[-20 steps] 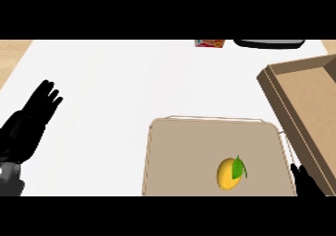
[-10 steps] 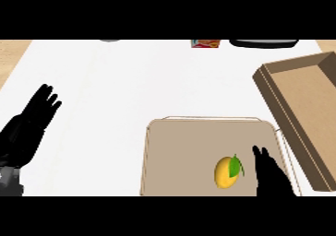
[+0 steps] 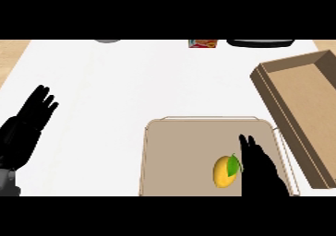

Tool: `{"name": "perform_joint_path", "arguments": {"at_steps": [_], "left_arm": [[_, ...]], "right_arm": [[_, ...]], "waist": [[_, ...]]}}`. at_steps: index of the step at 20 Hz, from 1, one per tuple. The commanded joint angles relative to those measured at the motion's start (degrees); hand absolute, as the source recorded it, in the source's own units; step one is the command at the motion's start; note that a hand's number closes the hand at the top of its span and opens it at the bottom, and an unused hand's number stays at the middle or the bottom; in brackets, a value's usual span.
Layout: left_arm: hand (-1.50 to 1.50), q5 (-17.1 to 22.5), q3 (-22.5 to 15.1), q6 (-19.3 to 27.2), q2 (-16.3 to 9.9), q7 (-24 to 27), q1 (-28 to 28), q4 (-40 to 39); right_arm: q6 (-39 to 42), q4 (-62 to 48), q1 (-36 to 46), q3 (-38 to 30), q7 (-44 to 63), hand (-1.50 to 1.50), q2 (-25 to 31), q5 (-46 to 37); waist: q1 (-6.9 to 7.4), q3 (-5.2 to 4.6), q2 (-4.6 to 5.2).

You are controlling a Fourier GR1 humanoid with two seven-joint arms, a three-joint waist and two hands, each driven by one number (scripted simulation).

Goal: Pick the lemon from the tray and place it in the cardboard box

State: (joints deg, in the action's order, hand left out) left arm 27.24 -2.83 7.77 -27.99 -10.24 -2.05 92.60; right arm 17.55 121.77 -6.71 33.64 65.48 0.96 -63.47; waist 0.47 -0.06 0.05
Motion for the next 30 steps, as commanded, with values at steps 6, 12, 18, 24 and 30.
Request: {"name": "perform_joint_path", "arguments": {"at_steps": [6, 12, 18, 24, 30], "left_arm": [[0.0, 0.27, 2.75, -4.58, -0.14, 2.39, 3.71, -0.7], [0.0, -0.89, 2.82, -2.81, 1.25, 1.15, 2.91, 0.95], [0.0, -2.16, 2.87, -1.62, 1.25, -2.24, -0.6, 0.76], [0.0, -3.6, 2.47, -1.9, 2.89, -0.88, 1.42, 1.01], [0.0, -4.34, 3.23, -1.98, 4.68, 0.16, -0.28, -2.18]], "right_arm": [[6.04, -4.62, 7.78, -1.57, 11.62, -1.5, -0.92, 1.96], [4.01, -10.22, 8.84, -2.83, 10.92, -1.5, -0.92, 2.41], [4.33, -12.24, 10.16, -4.27, 11.19, -1.5, -0.92, 3.5], [5.46, -11.4, 5.58, -4.72, 9.27, -1.5, -0.92, 1.93], [0.72, -15.43, 5.79, -2.0, 10.73, -1.5, -0.92, 1.59]], "waist": [[0.18, -0.02, -0.01], [0.06, 0.01, -0.02], [-0.38, 0.03, 0.0], [-0.59, 0.03, -0.11], [-0.68, 0.03, -0.06]]}}
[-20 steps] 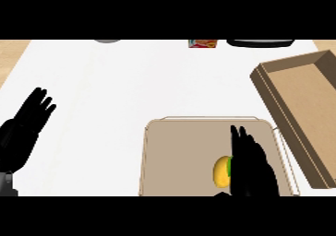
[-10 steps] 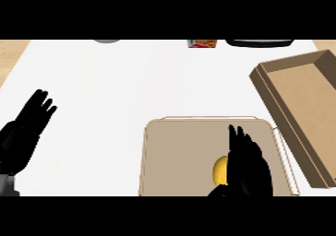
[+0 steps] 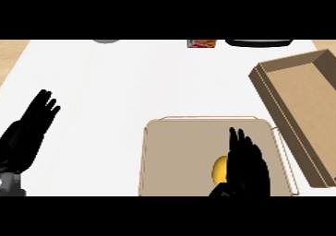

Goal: Pick the lemon from the tray and place it in the cardboard box

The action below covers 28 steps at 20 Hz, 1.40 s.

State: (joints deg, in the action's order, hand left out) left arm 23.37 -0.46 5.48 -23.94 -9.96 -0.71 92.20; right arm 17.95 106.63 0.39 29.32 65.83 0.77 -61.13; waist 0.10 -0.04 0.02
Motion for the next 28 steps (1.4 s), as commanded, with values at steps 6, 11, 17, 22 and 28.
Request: {"name": "perform_joint_path", "arguments": {"at_steps": [6, 11, 17, 22, 28], "left_arm": [[0.0, -1.39, 1.2, -0.92, 0.7, -0.81, -2.74, -2.56], [0.0, 0.15, 3.47, -3.84, -0.58, -0.77, 1.14, 0.76], [0.0, -2.46, 2.03, -0.83, 1.72, -3.7, 0.89, 3.88], [0.0, -1.87, 4.16, -4.63, 2.08, -0.74, -2.17, -3.22], [0.0, -2.82, 6.33, -5.48, 3.18, -4.21, 1.24, 3.27]], "right_arm": [[2.2, -2.1, -2.95, -0.54, 6.44, -1.5, -0.74, 0.0], [-1.19, -6.41, 0.99, 0.03, 9.37, -1.5, -0.74, 2.46], [-0.71, -6.3, -0.34, -0.58, 8.01, -1.5, -0.74, 1.46], [-5.49, -9.29, 0.25, 1.33, 5.73, 1.5, -0.74, -2.44], [-5.52, -11.86, -0.59, -4.17, -5.66, 1.5, 0.66, -3.48]], "waist": [[-0.45, 0.02, -0.03], [0.19, 0.02, -0.06], [0.03, 0.04, -0.11], [-0.15, 0.02, 0.02], [-0.04, 0.04, -0.06]]}}
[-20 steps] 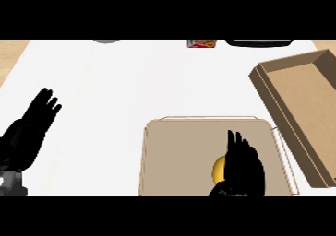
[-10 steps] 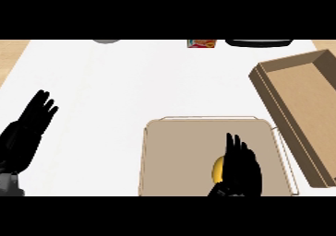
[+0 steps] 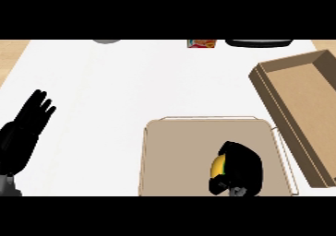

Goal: Pick the lemon from the tray and place it in the cardboard box

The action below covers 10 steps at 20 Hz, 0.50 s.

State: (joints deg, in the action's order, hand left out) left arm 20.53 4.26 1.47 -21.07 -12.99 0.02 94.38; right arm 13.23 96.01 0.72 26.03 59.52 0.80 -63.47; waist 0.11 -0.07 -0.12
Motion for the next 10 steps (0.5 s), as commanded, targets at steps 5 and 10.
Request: {"name": "perform_joint_path", "arguments": {"at_steps": [5, 10], "left_arm": [[0.0, -3.13, 0.65, 0.34, 3.31, -0.72, -1.01, 0.57], [0.0, -2.06, 0.87, -2.66, 2.85, 1.26, -3.11, -3.92]], "right_arm": [[0.69, -3.49, 4.87, -0.65, 3.99, 1.5, -0.76, -0.87], [7.9, -16.12, 23.08, -17.15, -13.56, 1.5, 3.68, 9.91]], "waist": [[0.08, 0.07, 0.12], [0.87, 0.08, 0.61]]}}
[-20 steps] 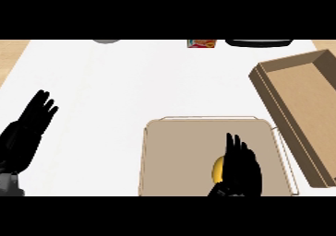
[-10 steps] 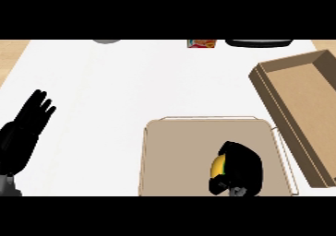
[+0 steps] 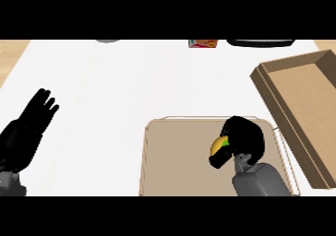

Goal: Pick the lemon from the tray and place it in the cardboard box

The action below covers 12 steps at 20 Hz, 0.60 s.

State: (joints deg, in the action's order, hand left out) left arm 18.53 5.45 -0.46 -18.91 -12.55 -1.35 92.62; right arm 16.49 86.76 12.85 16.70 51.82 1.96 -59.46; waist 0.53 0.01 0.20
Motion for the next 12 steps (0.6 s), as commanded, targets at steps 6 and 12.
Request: {"name": "perform_joint_path", "arguments": {"at_steps": [6, 12], "left_arm": [[0.0, -0.83, 0.49, -0.43, 0.67, -0.68, -0.07, 1.58], [0.0, -1.67, 0.65, 1.35, 1.42, -4.09, -3.64, 1.17]], "right_arm": [[-3.19, -26.33, 21.95, -10.81, -13.92, 1.5, 5.57, 2.23], [-6.74, -19.9, 23.38, -7.31, -12.05, 1.5, 3.75, -2.26]], "waist": [[0.46, 0.01, -0.03], [-0.26, 0.0, -0.17]]}}
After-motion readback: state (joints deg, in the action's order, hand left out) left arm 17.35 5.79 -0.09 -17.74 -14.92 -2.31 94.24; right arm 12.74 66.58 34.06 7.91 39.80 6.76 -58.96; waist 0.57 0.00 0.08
